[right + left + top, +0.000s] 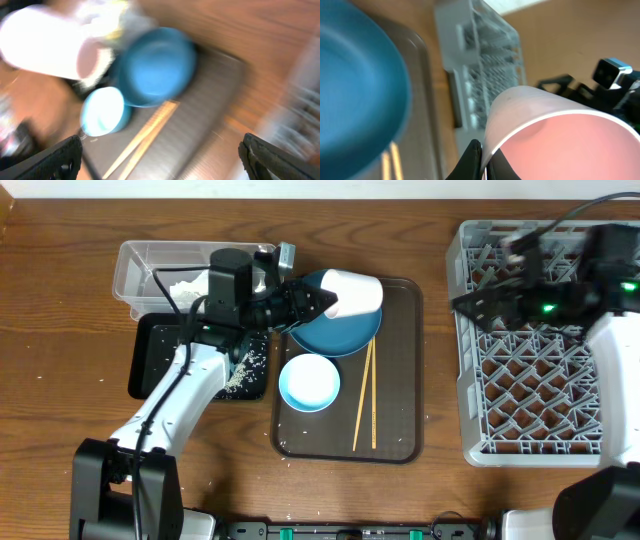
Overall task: Sort waste into correct bins and load items into the dishwasher rack
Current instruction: 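Hand the pink cup from the left gripper to the right gripper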
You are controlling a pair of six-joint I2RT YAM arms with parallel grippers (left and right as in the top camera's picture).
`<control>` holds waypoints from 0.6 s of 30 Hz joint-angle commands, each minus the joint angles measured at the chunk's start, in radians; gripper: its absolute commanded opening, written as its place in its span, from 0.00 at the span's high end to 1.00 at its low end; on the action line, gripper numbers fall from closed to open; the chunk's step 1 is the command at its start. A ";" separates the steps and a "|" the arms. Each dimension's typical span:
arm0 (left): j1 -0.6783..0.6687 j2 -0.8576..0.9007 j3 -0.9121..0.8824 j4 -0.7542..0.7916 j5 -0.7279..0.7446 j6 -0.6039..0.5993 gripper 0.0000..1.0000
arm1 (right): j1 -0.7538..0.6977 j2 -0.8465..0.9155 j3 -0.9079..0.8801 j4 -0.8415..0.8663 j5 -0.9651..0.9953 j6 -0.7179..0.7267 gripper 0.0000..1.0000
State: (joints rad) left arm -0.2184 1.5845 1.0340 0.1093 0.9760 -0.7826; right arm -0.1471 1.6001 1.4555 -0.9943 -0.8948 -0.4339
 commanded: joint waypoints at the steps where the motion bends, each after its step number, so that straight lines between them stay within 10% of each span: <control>1: 0.005 0.009 0.006 0.006 0.182 -0.088 0.94 | 0.093 0.010 -0.034 0.008 -0.239 -0.208 0.01; 18: 0.004 0.009 0.006 0.006 0.334 -0.092 0.94 | 0.381 0.010 -0.050 0.187 -0.230 -0.237 0.13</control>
State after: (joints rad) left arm -0.2169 1.5845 1.0340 0.1112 1.2682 -0.8684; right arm 0.2085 1.6100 1.4113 -0.8127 -1.0966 -0.6552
